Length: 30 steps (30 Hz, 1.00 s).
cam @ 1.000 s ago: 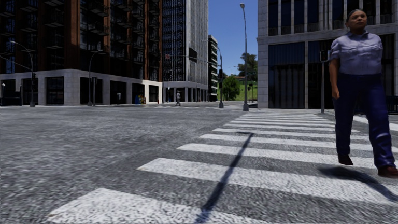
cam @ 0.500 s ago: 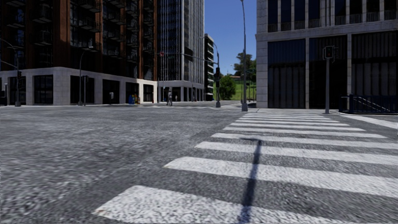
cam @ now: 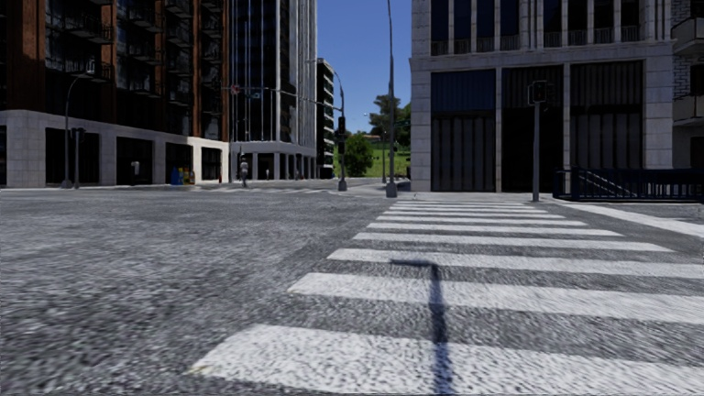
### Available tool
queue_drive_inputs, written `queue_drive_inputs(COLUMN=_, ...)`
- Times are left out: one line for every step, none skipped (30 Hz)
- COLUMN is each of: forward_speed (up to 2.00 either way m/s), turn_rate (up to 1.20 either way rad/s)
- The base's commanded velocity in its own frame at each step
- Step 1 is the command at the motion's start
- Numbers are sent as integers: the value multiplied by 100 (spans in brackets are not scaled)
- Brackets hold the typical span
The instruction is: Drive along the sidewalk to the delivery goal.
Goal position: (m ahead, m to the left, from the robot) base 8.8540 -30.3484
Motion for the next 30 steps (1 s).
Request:
queue_drive_inputs(forward_speed=162, turn_rate=-41)
queue_drive_inputs(forward_speed=161, turn_rate=-41)
queue_drive_inputs(forward_speed=161, turn_rate=-41)
queue_drive_inputs(forward_speed=161, turn_rate=-41)
queue_drive_inputs(forward_speed=160, turn_rate=-41)
queue_drive_inputs(forward_speed=160, turn_rate=-41)
queue_drive_inputs(forward_speed=160, turn_rate=-41)
queue_drive_inputs(forward_speed=160, turn_rate=-41)
queue_drive_inputs(forward_speed=160, turn_rate=-41)
queue_drive_inputs(forward_speed=160, turn_rate=-41)
queue_drive_inputs(forward_speed=160, turn_rate=-41)
queue_drive_inputs(forward_speed=160, turn_rate=-41)
queue_drive_inputs(forward_speed=160, turn_rate=-41)
queue_drive_inputs(forward_speed=160, turn_rate=-41)
queue_drive_inputs(forward_speed=160, turn_rate=-41)
queue_drive_inputs(forward_speed=160, turn_rate=-40)
queue_drive_inputs(forward_speed=160, turn_rate=-40)
queue_drive_inputs(forward_speed=160, turn_rate=-40)
queue_drive_inputs(forward_speed=160, turn_rate=-40)
queue_drive_inputs(forward_speed=159, turn_rate=-40)
queue_drive_inputs(forward_speed=159, turn_rate=-40)
queue_drive_inputs(forward_speed=159, turn_rate=-40)
queue_drive_inputs(forward_speed=159, turn_rate=-40)
queue_drive_inputs(forward_speed=159, turn_rate=-40)
queue_drive_inputs(forward_speed=159, turn_rate=-40)
queue_drive_inputs(forward_speed=159, turn_rate=-40)
queue_drive_inputs(forward_speed=159, turn_rate=-40)
queue_drive_inputs(forward_speed=159, turn_rate=-40)
queue_drive_inputs(forward_speed=159, turn_rate=-40)
queue_drive_inputs(forward_speed=159, turn_rate=-39)
